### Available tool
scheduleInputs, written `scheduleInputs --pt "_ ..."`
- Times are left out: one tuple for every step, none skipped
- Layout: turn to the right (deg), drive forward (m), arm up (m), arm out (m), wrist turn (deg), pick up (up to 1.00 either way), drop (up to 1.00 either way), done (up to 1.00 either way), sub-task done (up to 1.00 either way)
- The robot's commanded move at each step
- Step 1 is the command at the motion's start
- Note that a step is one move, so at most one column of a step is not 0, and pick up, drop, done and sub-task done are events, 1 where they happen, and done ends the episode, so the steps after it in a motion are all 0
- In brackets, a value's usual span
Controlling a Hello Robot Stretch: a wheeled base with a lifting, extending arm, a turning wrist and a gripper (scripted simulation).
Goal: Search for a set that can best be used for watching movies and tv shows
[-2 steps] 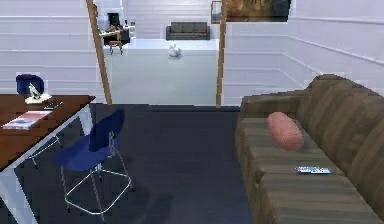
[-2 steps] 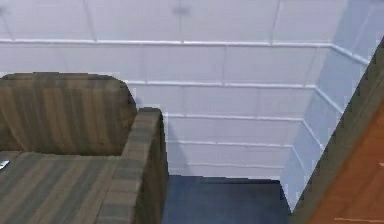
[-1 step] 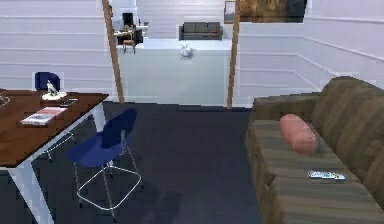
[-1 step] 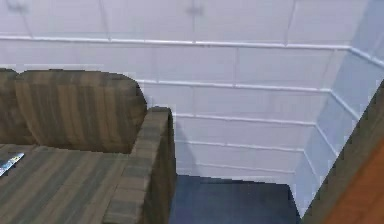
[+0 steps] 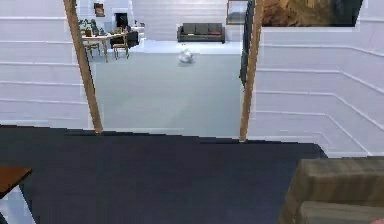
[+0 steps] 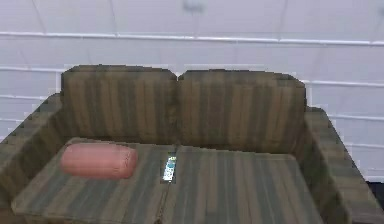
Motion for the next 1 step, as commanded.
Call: scheduleInputs --pt "0.0 0.50 0.00 0.00 0.0 0.00 0.00 0.00 0.00"
